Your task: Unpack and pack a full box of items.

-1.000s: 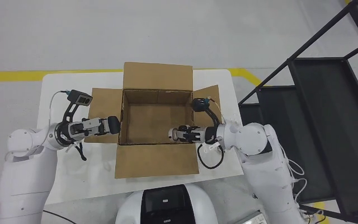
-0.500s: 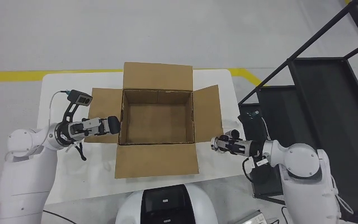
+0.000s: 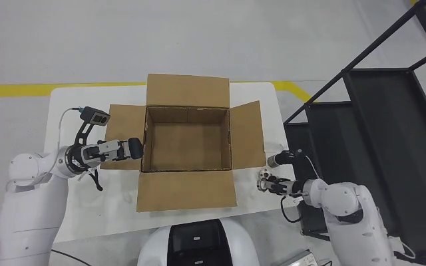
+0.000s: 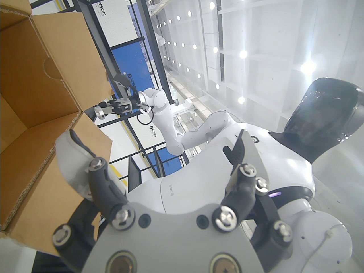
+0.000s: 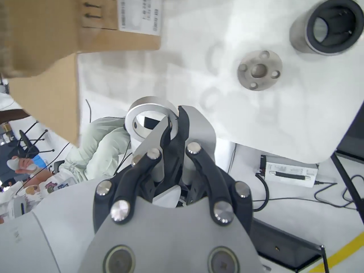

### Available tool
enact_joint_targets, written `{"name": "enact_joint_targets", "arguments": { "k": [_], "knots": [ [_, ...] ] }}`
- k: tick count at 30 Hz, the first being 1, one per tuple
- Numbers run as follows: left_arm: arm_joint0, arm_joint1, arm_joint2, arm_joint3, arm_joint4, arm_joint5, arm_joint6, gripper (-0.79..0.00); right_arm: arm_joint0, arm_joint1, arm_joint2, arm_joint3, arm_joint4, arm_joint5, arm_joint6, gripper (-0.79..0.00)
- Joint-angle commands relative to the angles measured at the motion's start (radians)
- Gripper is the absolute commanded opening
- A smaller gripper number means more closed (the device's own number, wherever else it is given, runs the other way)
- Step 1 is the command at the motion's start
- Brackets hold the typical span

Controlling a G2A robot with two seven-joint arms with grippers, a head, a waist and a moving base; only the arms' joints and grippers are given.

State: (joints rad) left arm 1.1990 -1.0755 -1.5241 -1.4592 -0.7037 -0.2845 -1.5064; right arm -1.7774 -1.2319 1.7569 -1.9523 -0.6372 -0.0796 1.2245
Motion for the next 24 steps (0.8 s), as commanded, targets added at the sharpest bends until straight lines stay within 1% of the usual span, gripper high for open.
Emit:
{"name": "enact_joint_targets", "arguments": {
  "k": [1, 6, 12, 16, 24],
  "knots": [
    [0.0, 0.0, 0.0, 0.0, 0.0, 0.0, 0.0, 0.0, 0.01, 0.002, -0.005, 0.023, -0.019, 0.031, -0.011, -0.785],
    [0.0, 0.0, 0.0, 0.0, 0.0, 0.0, 0.0, 0.0, 0.026, 0.006, -0.017, 0.091, -0.101, 0.117, -0.072, -0.785],
    [0.0, 0.0, 0.0, 0.0, 0.0, 0.0, 0.0, 0.0, 0.072, 0.009, -0.024, 0.211, -0.102, 0.186, -0.102, -0.785],
    [0.0, 0.0, 0.0, 0.0, 0.0, 0.0, 0.0, 0.0, 0.101, 0.013, -0.028, 0.282, -0.129, 0.232, -0.125, -0.785],
    [0.0, 0.0, 0.0, 0.0, 0.0, 0.0, 0.0, 0.0, 0.16, 0.015, -0.049, 0.387, -0.143, 0.316, -0.165, -0.785]
  ]
}}
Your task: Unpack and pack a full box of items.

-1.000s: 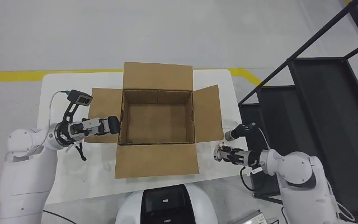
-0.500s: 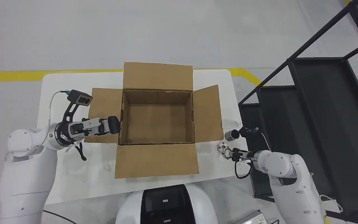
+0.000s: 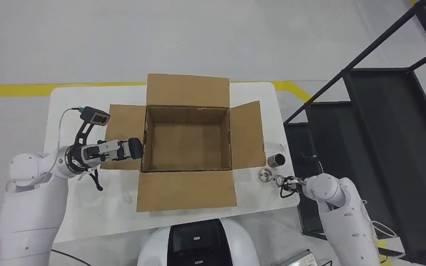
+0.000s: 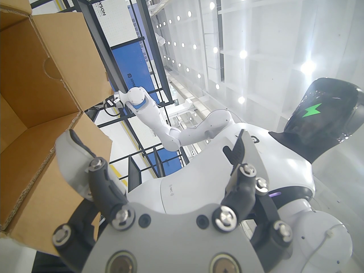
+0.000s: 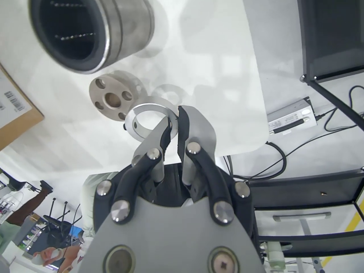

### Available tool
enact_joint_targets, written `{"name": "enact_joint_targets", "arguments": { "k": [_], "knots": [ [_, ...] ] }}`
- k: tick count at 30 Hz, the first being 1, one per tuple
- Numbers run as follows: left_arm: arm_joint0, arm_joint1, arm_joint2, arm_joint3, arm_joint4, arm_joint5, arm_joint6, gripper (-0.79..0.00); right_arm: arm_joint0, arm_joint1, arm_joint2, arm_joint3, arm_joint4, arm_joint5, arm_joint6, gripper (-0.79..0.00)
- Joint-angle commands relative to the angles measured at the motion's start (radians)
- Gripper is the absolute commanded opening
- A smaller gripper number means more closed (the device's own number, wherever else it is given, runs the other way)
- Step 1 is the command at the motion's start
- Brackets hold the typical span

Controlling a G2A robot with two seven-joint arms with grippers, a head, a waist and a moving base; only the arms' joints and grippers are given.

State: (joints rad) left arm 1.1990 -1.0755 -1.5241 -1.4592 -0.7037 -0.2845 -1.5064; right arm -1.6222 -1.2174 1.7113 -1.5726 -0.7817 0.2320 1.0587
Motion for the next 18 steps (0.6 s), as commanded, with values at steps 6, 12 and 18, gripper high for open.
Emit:
{"name": "enact_joint_targets", "arguments": {
  "k": [6, 12, 18],
  "knots": [
    [0.0, 0.0, 0.0, 0.0, 0.0, 0.0, 0.0, 0.0, 0.036, 0.002, -0.018, 0.044, -0.001, 0.037, -0.005, -0.785],
    [0.0, 0.0, 0.0, 0.0, 0.0, 0.0, 0.0, 0.0, 0.061, 0.005, -0.035, 0.073, -0.016, 0.063, -0.008, -0.785],
    [0.0, 0.0, 0.0, 0.0, 0.0, 0.0, 0.0, 0.0, 0.084, 0.005, -0.058, 0.098, -0.018, 0.088, -0.032, -0.69]
  ]
}}
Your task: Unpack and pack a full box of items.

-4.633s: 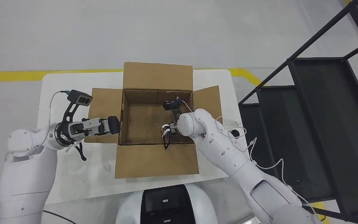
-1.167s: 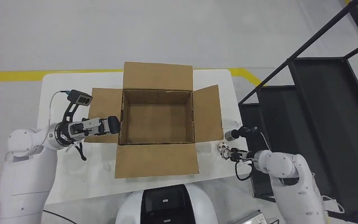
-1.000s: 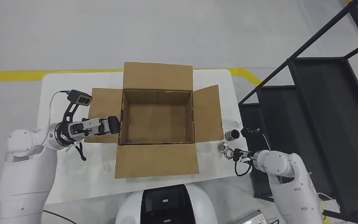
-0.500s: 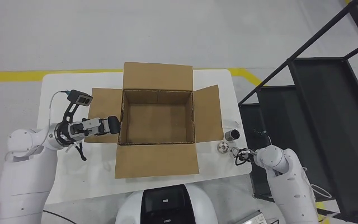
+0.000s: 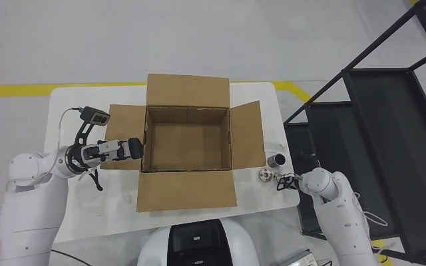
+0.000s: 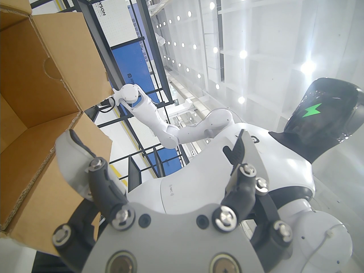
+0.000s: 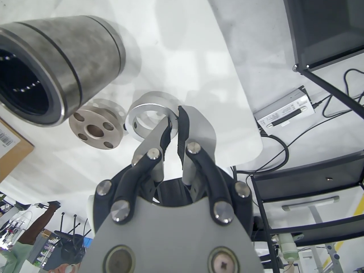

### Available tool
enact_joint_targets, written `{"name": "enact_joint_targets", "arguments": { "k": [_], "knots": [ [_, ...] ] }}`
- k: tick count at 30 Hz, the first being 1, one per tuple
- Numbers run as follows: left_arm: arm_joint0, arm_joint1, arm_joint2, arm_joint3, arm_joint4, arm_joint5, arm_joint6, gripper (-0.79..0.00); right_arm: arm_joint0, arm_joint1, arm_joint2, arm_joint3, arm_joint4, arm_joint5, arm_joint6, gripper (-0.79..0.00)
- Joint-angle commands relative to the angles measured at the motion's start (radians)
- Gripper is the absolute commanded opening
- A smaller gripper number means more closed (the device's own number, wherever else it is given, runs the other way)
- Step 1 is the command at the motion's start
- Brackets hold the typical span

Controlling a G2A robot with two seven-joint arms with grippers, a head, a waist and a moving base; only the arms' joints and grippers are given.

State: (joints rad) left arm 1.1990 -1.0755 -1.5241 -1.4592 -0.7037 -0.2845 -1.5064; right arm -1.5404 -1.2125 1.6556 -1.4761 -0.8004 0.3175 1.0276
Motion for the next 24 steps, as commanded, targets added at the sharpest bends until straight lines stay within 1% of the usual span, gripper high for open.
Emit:
{"name": "enact_joint_targets", "arguments": {
  "k": [1, 3, 4, 5, 10, 12, 17, 18, 19, 20, 21, 22, 23, 24],
  "knots": [
    [0.0, 0.0, 0.0, 0.0, 0.0, 0.0, 0.0, 0.0, 0.003, 0.0, -0.004, 0.004, 0.003, 0.002, -0.002, -0.517],
    [0.0, 0.0, 0.0, 0.0, 0.0, 0.0, 0.0, 0.0, 0.005, 0.001, -0.006, 0.007, 0.004, 0.005, -0.005, -0.32],
    [0.0, 0.0, 0.0, 0.0, 0.0, 0.0, 0.0, 0.0, 0.005, 0.002, -0.007, 0.008, 0.003, 0.009, -0.007, -0.169],
    [0.0, 0.0, 0.0, 0.0, 0.0, 0.0, 0.0, 0.0, 0.005, 0.002, -0.007, 0.009, -0.002, 0.015, -0.012, -0.08],
    [0.0, 0.0, 0.0, 0.0, 0.0, 0.0, 0.0, 0.0, -0.007, 0.005, -0.001, -0.009, 0.013, 0.015, -0.012, 0.0],
    [0.0, 0.0, 0.0, 0.0, 0.0, 0.0, 0.0, 0.0, -0.021, 0.007, 0.011, -0.031, 0.022, 0.012, -0.013, 0.0],
    [0.0, 0.0, 0.0, 0.0, 0.0, 0.0, 0.0, 0.0, -0.085, 0.015, 0.078, -0.13, 0.097, -0.037, 0.012, -0.052],
    [0.0, 0.0, 0.0, 0.0, 0.0, 0.0, 0.0, 0.0, -0.1, 0.018, 0.095, -0.148, 0.114, -0.051, 0.02, -0.114],
    [0.0, 0.0, 0.0, 0.0, 0.0, 0.0, 0.0, 0.0, -0.114, 0.02, 0.112, -0.165, 0.132, -0.067, 0.031, -0.225],
    [0.0, 0.0, 0.0, 0.0, 0.0, 0.0, 0.0, 0.0, -0.127, 0.022, 0.129, -0.182, 0.152, -0.087, 0.042, -0.24],
    [0.0, 0.0, 0.0, 0.0, 0.0, 0.0, 0.0, 0.0, -0.141, 0.024, 0.146, -0.198, 0.176, -0.107, 0.054, -0.354],
    [0.0, 0.0, 0.0, 0.0, 0.0, 0.0, 0.0, 0.0, -0.154, 0.026, 0.162, -0.21, 0.198, -0.129, 0.066, -0.406],
    [0.0, 0.0, 0.0, 0.0, 0.0, 0.0, 0.0, 0.0, -0.165, 0.028, 0.179, -0.219, 0.228, -0.159, 0.077, -0.431],
    [0.0, 0.0, 0.0, 0.0, 0.0, 0.0, 0.0, 0.0, -0.176, 0.03, 0.198, -0.223, 0.252, -0.191, 0.084, -0.431]
  ]
}}
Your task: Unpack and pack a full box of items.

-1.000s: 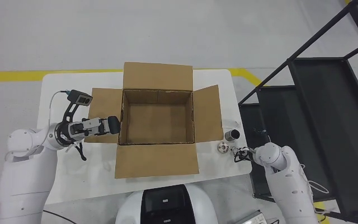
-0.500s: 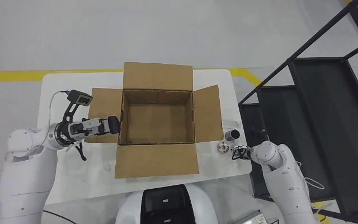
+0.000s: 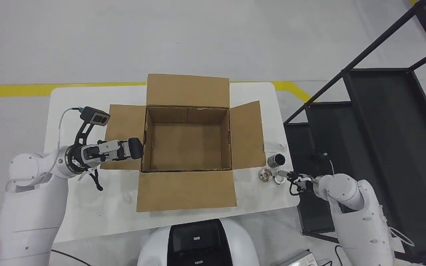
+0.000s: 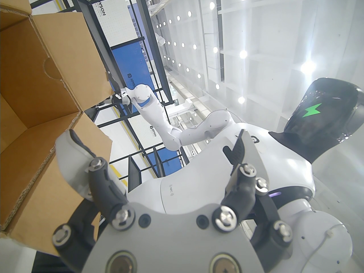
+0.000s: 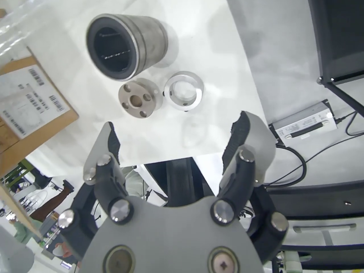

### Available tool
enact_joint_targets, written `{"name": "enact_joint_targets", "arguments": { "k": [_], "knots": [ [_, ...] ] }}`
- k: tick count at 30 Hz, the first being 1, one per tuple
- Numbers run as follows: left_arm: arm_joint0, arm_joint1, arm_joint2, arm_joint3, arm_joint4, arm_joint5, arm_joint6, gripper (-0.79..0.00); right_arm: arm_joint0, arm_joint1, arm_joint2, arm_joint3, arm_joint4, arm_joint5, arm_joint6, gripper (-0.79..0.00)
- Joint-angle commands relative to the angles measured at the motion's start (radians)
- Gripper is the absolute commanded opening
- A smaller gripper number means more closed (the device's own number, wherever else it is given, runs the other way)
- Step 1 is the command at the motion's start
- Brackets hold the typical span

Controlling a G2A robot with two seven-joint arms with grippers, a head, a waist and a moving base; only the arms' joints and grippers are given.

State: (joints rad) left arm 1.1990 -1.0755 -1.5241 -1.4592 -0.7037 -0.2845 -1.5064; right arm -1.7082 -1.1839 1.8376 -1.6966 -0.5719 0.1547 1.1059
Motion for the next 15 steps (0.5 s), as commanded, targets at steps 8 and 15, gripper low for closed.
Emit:
{"name": "enact_joint_targets", "arguments": {
  "k": [8, 15],
  "knots": [
    [0.0, 0.0, 0.0, 0.0, 0.0, 0.0, 0.0, 0.0, -0.067, 0.019, 0.141, 0.032, 0.227, -0.221, 0.08, -0.462],
    [0.0, 0.0, 0.0, 0.0, 0.0, 0.0, 0.0, 0.0, -0.028, 0.028, 0.068, 0.056, 0.142, -0.215, 0.051, -0.477]
  ]
}}
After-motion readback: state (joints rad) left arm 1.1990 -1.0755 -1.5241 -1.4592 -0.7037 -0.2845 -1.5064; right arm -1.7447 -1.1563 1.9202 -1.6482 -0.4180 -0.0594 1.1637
